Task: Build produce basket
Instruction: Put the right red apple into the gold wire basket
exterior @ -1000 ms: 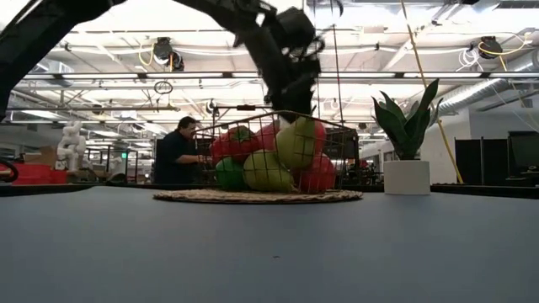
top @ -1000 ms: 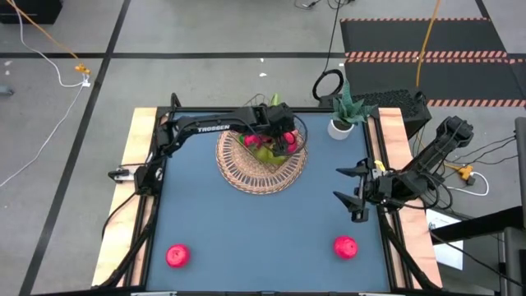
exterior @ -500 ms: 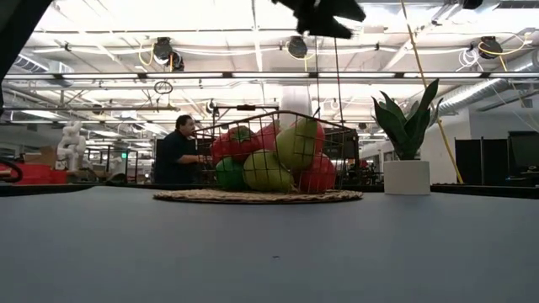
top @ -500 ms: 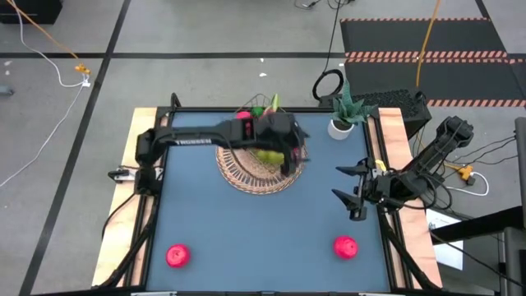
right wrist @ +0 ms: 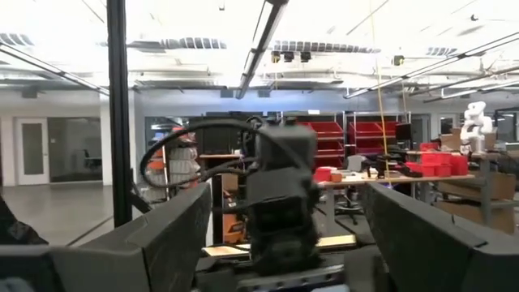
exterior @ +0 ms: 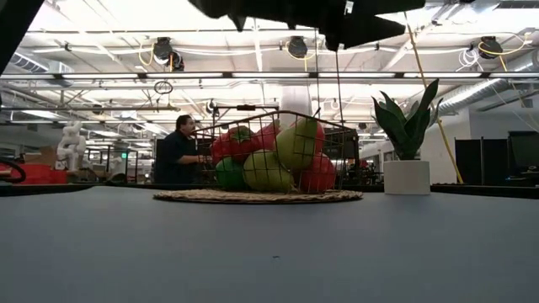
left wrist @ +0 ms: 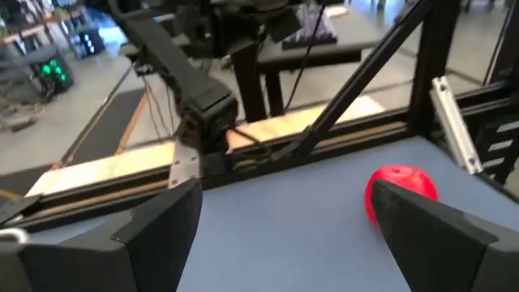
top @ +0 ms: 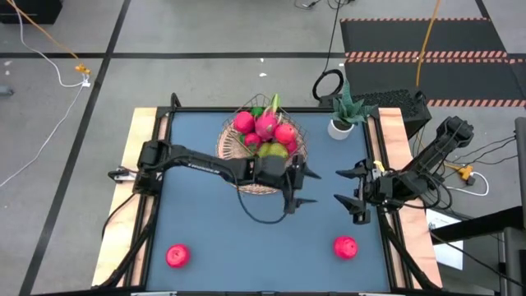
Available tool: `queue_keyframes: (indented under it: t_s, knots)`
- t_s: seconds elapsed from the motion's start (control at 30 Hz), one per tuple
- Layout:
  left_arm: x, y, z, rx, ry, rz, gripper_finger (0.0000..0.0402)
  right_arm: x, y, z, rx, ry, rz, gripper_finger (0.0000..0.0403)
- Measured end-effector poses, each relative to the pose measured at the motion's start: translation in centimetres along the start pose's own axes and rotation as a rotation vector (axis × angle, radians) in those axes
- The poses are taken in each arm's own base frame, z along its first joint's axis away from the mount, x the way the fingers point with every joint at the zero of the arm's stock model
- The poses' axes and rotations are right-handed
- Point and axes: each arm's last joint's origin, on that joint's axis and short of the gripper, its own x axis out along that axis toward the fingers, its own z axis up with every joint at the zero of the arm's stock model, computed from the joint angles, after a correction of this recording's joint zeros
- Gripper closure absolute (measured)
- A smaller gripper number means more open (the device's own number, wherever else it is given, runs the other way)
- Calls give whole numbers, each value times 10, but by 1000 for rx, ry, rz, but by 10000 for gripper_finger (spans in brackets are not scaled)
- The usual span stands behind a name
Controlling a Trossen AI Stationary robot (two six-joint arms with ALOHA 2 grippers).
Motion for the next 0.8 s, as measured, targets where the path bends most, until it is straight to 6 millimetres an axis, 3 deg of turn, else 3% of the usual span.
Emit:
queue_keyframes:
  t_s: [0.17,0.37,0.8]
  knots:
    - [11,-17,-21,-39,-66,-19,48,2,-2,0,10,-3,-19,90]
    - [48,-40,-54,-50,-59,-61,48,5,-3,-1,41,-23,22,90]
    - [106,-63,-76,-22,-119,-286,48,5,-3,-3,-1,-12,31,90]
